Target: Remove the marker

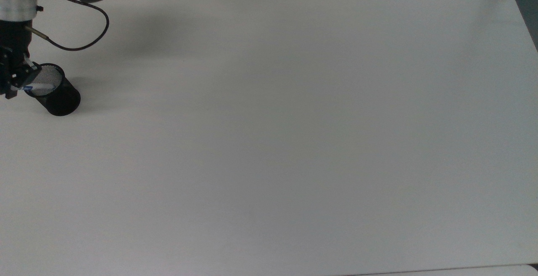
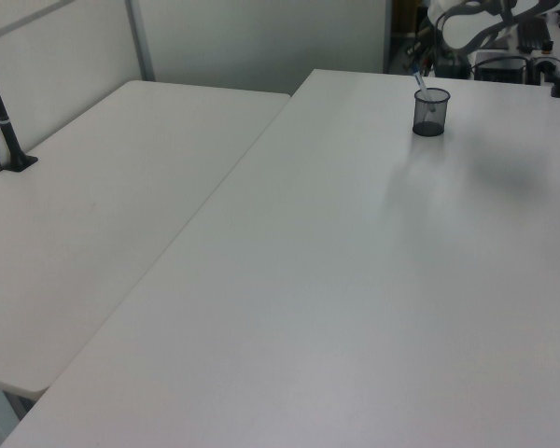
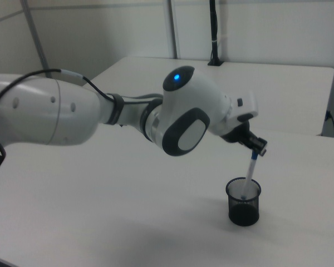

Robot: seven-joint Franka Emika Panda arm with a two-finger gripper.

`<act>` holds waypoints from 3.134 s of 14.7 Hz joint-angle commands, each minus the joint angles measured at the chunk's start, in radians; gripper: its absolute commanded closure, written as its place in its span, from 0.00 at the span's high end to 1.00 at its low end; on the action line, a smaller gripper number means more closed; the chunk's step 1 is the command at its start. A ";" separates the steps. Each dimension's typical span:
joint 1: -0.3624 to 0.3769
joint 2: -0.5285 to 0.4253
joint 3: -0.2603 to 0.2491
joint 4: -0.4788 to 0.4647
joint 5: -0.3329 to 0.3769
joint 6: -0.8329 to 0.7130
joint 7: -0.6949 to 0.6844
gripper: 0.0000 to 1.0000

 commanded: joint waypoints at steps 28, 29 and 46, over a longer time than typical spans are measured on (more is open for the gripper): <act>0.331 0.003 0.211 -0.038 -0.052 -0.608 0.307 1.00; 0.329 -0.012 0.217 -0.029 -0.052 -0.625 0.309 1.00; 0.445 -0.448 0.015 0.073 0.087 -1.114 0.268 1.00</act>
